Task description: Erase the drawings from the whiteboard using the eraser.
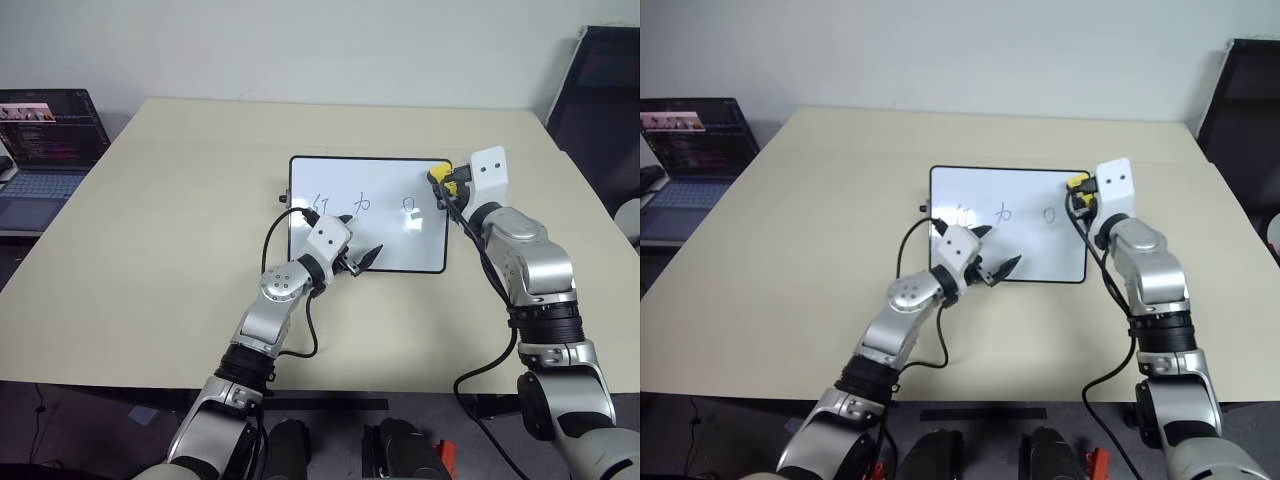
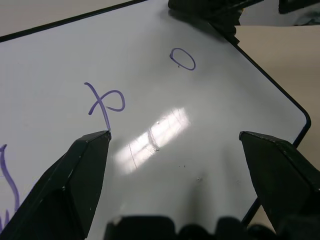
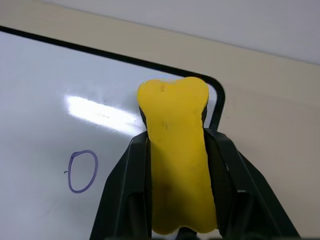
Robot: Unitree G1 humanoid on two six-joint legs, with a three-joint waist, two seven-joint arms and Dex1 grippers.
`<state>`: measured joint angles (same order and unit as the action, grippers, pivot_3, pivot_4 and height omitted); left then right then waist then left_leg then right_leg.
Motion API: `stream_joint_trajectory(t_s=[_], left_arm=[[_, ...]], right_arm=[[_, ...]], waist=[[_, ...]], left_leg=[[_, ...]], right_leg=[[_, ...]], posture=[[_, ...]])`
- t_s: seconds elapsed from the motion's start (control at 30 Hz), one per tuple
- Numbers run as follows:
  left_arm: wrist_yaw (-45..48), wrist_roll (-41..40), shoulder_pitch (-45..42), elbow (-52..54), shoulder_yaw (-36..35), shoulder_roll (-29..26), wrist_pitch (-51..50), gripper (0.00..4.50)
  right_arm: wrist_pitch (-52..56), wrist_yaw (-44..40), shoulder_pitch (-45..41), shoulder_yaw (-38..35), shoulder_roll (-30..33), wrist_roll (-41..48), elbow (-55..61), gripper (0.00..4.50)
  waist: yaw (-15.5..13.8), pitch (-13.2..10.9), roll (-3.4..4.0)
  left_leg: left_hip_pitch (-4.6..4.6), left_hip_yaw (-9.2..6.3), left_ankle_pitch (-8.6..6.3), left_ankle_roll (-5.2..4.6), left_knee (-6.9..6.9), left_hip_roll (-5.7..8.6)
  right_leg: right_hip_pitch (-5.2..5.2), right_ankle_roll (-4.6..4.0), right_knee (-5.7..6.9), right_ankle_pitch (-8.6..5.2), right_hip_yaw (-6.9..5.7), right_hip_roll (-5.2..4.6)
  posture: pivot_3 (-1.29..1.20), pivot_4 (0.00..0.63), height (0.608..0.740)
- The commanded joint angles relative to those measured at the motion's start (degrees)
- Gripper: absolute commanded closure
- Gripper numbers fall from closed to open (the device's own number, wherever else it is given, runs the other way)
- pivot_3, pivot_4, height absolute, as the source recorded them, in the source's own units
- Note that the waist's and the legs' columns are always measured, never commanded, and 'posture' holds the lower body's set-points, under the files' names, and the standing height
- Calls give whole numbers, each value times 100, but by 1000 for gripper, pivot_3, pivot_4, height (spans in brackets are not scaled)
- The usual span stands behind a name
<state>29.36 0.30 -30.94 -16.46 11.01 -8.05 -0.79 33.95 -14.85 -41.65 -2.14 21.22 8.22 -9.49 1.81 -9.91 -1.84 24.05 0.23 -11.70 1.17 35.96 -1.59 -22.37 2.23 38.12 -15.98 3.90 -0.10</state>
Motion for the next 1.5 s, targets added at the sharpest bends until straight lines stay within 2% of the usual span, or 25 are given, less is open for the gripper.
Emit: stream_joint_trajectory(t_s=[0.03,0.53,0.73,0.97,1.1,1.3,1.5], left_arm=[[-31,13,-53,144,1,15,119,0],[-16,-10,-136,151,-47,-19,101,0],[-46,-14,-118,213,-126,-153,74,0],[-104,-12,-108,182,-215,-261,92,0],[-108,-11,-72,194,-229,-286,100,0],[-151,-13,-56,209,-217,-268,93,0],[-166,-6,-86,171,-197,-232,117,0]], right_arm=[[-288,-101,-183,-8,-7,-53,-46,3377],[-1227,-359,362,460,-133,-544,-792,3377],[-1509,-464,943,686,-178,-741,-710,3377],[-1680,-626,1504,995,-202,-935,-333,3377],[-1704,-775,1671,1051,-94,-1003,-71,3377],[-2139,-688,1140,692,-63,-900,-38,3377],[-2869,-150,151,461,-238,-1013,-883,3377]], waist=[[0,0,0],[15,3,0],[18,10,-9],[46,11,-10],[76,10,-10],[85,5,-12],[105,-8,-12]], left_leg=[[0,0,0,0,0,-1],[-16,3,0,0,4,-2],[-31,3,1,1,14,-1],[-110,4,2,1,14,-4],[-119,2,2,1,14,-4],[-112,-1,2,1,12,-4],[-86,-1,1,2,4,-3]], right_leg=[[0,0,0,0,0,0],[8,0,11,0,4,1],[13,0,38,-1,9,2],[72,23,56,-21,22,3],[83,22,56,-22,22,2],[75,22,54,-22,23,2],[41,21,57,-22,26,2]], posture=[[0,150,740],[0,150,740],[0,150,740],[0,150,740],[0,150,740],[0,150,740],[0,150,740]])
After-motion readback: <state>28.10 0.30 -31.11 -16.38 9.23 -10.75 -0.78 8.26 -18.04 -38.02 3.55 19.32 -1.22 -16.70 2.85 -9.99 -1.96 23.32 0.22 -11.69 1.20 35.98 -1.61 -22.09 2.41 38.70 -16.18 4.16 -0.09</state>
